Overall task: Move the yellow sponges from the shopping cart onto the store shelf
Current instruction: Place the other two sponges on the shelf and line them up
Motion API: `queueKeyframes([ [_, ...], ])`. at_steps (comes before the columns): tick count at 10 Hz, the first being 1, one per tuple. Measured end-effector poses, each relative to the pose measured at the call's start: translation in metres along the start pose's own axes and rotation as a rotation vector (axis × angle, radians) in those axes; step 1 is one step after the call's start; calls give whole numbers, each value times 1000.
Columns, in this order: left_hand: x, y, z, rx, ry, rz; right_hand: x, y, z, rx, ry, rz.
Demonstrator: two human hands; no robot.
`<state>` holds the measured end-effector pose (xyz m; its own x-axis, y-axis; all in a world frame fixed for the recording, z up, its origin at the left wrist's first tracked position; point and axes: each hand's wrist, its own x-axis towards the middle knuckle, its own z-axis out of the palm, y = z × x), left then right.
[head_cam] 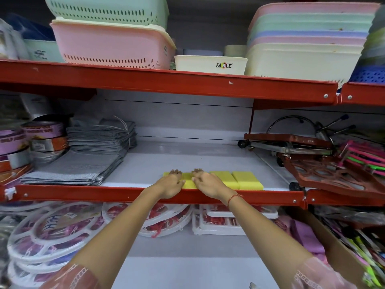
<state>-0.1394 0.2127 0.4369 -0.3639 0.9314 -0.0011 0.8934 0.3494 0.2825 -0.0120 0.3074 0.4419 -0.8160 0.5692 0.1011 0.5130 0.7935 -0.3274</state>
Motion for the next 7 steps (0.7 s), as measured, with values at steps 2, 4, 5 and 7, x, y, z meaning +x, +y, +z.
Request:
queueKeyframes([
  [2,10,22,2,-4,11,62,-11,42,-31,25,68,157],
  [4,15,26,17,19,-33,57,-15,71,-16,-3,2,212],
  [5,14,28,18,27,-29,58,-17,69,-10,-50,10,163],
  [7,11,31,17,47,-21,63,-18,57,-5,-70,49,124],
])
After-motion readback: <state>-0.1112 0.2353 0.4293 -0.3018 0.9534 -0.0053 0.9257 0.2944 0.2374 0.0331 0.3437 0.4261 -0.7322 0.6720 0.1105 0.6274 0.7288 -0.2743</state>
